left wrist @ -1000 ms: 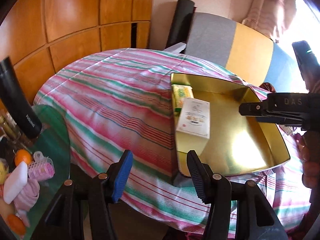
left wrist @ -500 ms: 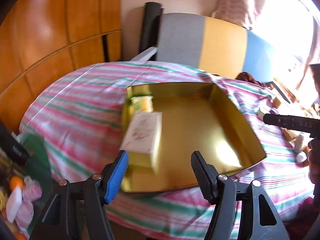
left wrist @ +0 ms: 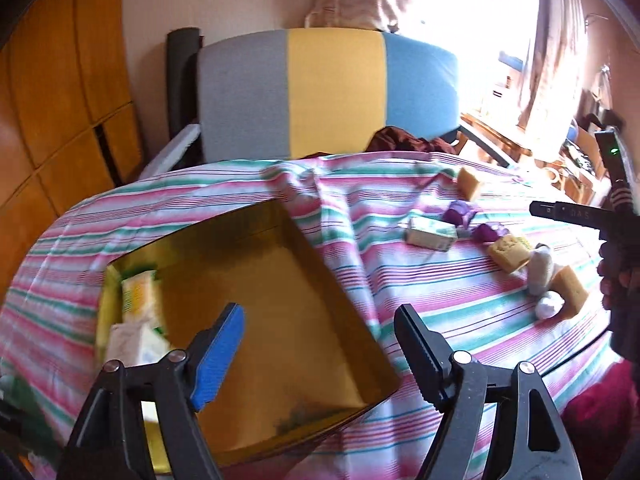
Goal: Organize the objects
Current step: 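Grasp the green essential-oil box with the left tool, then grasp the yellow sponge with the right tool, then place the green box into the gold tray with the left tool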
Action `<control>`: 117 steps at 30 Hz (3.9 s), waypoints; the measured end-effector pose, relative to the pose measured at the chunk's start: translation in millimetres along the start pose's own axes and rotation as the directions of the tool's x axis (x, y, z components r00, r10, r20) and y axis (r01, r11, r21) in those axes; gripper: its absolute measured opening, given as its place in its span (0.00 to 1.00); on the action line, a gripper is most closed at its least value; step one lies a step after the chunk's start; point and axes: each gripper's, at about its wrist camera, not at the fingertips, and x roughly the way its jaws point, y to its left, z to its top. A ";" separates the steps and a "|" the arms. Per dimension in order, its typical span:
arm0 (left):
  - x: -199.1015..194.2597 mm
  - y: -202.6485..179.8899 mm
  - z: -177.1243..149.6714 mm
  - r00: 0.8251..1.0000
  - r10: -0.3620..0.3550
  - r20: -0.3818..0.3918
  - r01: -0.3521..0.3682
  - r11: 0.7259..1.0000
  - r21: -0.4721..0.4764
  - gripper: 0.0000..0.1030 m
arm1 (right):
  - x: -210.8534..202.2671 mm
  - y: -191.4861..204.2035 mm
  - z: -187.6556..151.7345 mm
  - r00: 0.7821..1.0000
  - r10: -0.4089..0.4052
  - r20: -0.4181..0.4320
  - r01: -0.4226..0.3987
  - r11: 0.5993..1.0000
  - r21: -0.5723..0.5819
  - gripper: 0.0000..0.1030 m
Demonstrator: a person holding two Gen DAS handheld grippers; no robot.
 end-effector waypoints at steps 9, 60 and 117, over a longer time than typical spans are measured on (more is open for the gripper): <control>68.8 -76.7 35.7 0.996 -0.053 -0.076 0.062 0.990 0.128 0.76 | -2.4 -66.3 -7.2 0.993 0.059 0.100 -0.084 0.961 0.265 0.74; 106.3 -87.7 30.6 0.967 -0.230 -0.107 0.233 0.972 0.016 0.70 | 172.7 -10.7 117.0 0.979 -0.047 -0.198 0.051 0.999 0.013 0.75; -3.0 141.6 -105.6 0.956 0.243 -0.162 -0.277 0.929 -0.245 0.73 | 41.9 121.0 -79.6 0.933 0.243 -0.266 -0.311 0.916 -0.253 0.34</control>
